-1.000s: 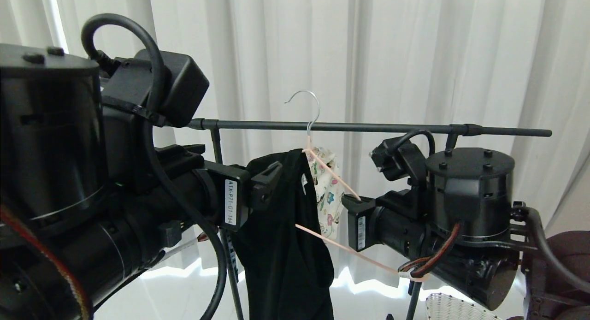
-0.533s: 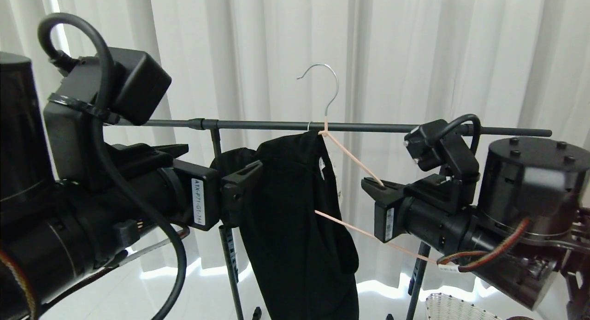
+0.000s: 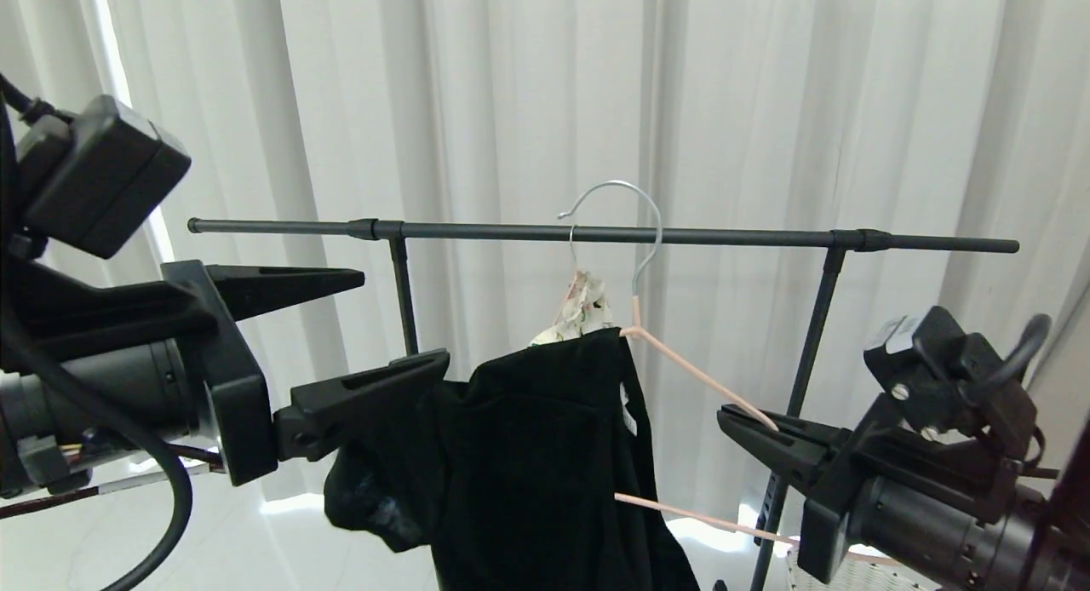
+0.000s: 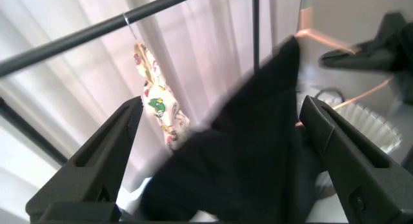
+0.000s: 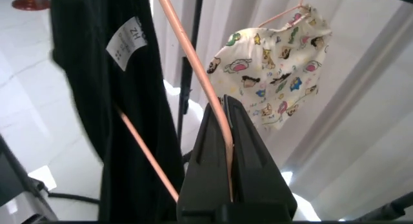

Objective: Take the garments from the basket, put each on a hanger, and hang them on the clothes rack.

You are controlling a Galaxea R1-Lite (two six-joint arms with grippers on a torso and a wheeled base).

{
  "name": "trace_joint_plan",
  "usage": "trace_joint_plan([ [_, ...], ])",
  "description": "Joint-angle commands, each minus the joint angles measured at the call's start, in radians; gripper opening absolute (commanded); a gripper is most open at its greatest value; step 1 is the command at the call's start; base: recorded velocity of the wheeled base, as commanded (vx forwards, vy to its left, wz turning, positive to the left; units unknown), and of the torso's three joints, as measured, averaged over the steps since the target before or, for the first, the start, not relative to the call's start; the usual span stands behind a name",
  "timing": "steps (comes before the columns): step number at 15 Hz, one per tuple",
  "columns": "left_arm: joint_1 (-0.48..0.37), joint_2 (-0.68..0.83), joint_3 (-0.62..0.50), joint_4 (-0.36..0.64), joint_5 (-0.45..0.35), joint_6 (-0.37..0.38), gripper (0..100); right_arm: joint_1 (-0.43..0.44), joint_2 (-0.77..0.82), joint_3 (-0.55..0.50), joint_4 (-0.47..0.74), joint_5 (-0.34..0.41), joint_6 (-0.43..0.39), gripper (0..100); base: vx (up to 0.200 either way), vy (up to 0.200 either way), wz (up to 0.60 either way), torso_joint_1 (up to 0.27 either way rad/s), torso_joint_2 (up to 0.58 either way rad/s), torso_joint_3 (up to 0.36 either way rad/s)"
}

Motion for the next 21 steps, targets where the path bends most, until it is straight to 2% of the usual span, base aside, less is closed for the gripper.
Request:
trace_joint_plan([
  [1, 0.024, -0.017, 0.048, 0.0, -0.037, 0.03, 100, 0.03, -0.054, 0.035, 0.0, 0.003, -0.002, 0, 0.0, 0.0, 0.0, 0.0, 0.0, 0.0],
  [5, 0.016, -0.052, 0.112, 0.0, -0.141, 0.073, 100, 0.039, -0.056, 0.077, -0.054, 0.015, -0.004, 0, 0.0, 0.0, 0.0, 0.0, 0.0, 0.0],
  [6, -0.03, -0.051, 0.118, 0.0, -0.169, 0.079, 100, 0.061, -0.072, 0.098, -0.055, 0.029, -0.016, 0, 0.0, 0.0, 0.0, 0.0, 0.0, 0.0],
  [11, -0.15, -0.025, 0.184, 0.0, -0.177, 0.079, 100, 0.114, -0.08, 0.132, -0.057, 0.058, -0.028, 0, 0.0, 0.0, 0.0, 0.0, 0.0, 0.0],
  [17, -0.179, 0.0, 0.209, 0.0, -0.175, 0.08, 100, 0.157, -0.08, 0.124, -0.057, 0.058, -0.058, 0, 0.0, 0.0, 0.0, 0.0, 0.0, 0.0],
  [21, -0.254, 0.008, 0.224, 0.0, -0.169, 0.079, 100, 0.166, -0.08, 0.121, -0.057, 0.06, -0.076, 0, 0.0, 0.0, 0.0, 0.0, 0.0, 0.0],
])
